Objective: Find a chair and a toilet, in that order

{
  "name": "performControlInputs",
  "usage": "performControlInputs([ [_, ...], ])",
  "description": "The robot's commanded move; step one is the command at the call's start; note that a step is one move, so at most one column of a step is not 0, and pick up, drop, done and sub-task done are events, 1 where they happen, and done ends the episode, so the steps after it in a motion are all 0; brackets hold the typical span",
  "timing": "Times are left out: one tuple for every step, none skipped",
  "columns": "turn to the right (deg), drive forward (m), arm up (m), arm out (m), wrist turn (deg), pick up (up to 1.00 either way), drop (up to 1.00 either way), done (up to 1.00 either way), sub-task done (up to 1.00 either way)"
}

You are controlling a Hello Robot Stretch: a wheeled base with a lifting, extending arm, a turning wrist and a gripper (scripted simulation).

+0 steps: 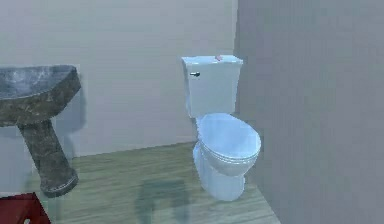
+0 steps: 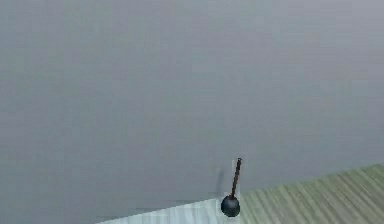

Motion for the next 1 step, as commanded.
performControlInputs([
  [45.0, 0.0, 0.0, 0.0, 0.0, 0.0, 0.0, 0.0, 0.0],
])
